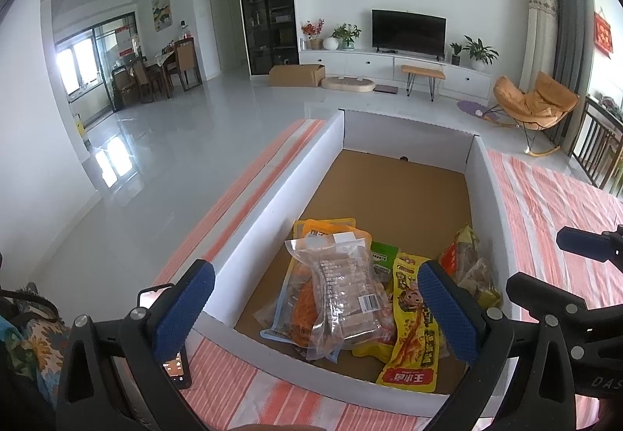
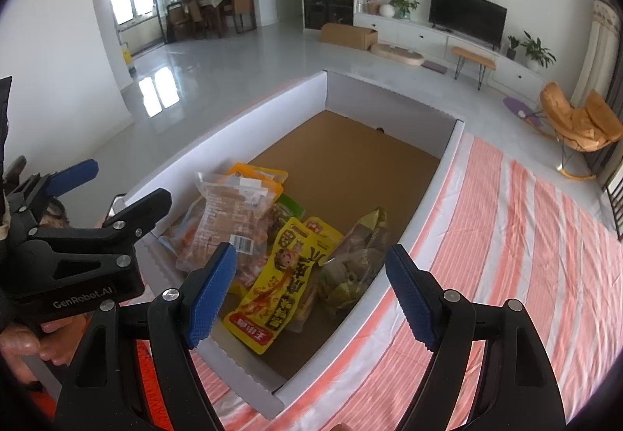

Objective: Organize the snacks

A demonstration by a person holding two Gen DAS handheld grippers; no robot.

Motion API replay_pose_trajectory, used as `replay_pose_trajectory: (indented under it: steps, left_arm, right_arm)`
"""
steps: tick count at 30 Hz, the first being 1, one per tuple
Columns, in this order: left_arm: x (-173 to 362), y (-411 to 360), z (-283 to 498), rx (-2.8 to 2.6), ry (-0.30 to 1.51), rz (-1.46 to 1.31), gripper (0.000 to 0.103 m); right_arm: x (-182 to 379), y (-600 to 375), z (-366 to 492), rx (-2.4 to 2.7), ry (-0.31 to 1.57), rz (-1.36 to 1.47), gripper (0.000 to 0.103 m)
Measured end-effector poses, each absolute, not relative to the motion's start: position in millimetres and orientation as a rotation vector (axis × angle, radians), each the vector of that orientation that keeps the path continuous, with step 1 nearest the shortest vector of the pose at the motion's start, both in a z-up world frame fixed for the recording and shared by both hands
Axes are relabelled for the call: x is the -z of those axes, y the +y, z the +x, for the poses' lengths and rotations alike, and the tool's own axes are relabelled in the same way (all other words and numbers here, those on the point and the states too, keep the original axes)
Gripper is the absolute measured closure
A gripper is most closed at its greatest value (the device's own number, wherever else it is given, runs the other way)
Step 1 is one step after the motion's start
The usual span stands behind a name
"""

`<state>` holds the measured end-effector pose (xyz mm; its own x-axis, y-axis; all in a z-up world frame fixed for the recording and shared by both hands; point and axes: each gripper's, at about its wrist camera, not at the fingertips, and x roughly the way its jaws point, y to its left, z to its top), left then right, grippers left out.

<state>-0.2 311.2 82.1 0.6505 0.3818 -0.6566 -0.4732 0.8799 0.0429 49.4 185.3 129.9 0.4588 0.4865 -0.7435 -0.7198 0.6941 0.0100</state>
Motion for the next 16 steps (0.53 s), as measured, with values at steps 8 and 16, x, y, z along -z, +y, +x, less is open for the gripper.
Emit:
replay_pose_trajectory:
  steps: [8, 16]
  left_arm:
    - [-82.4, 311.4, 0.9, -0.493, 0.713, -0.127, 0.000]
    - [-81.2, 313.9, -1.8, -0.494, 0.719, -0.144, 0.000]
  right_arm:
    - [-127.2, 188.0, 48.2, -0.759, 0.799, -0.334, 0.021]
    - [-126.6, 188.5, 48.7, -0.759, 0.800, -0.335, 0.021]
